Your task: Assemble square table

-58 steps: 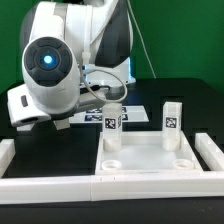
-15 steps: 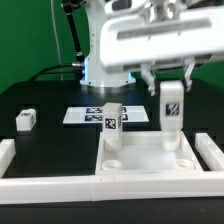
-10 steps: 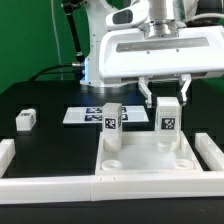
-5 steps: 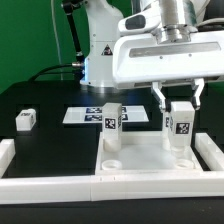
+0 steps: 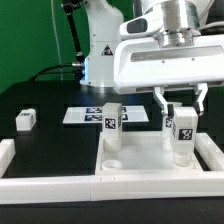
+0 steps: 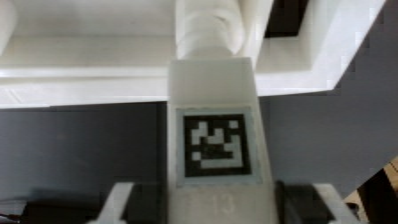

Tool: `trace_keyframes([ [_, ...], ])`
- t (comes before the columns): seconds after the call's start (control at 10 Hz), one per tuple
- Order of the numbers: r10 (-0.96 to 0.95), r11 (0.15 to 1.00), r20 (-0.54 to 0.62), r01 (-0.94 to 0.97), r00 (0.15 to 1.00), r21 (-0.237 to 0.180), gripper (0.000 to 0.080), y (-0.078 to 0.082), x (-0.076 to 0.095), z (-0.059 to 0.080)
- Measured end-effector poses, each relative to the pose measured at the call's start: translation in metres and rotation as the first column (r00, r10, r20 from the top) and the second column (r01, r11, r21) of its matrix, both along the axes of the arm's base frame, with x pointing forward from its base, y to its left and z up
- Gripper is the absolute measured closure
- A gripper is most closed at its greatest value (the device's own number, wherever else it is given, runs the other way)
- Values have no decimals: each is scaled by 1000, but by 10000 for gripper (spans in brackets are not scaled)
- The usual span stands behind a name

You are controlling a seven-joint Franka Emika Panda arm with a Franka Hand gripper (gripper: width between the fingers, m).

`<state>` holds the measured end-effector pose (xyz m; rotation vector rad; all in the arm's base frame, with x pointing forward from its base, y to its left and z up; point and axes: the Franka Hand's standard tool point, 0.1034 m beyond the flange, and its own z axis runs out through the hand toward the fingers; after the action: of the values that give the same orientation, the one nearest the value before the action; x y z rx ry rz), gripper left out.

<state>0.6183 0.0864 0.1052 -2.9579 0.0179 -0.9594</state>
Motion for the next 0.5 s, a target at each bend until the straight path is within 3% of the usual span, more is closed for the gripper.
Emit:
trace_keyframes([
  [0.5, 14, 1000, -4, -14, 1000, -1, 509, 10, 1, -11],
])
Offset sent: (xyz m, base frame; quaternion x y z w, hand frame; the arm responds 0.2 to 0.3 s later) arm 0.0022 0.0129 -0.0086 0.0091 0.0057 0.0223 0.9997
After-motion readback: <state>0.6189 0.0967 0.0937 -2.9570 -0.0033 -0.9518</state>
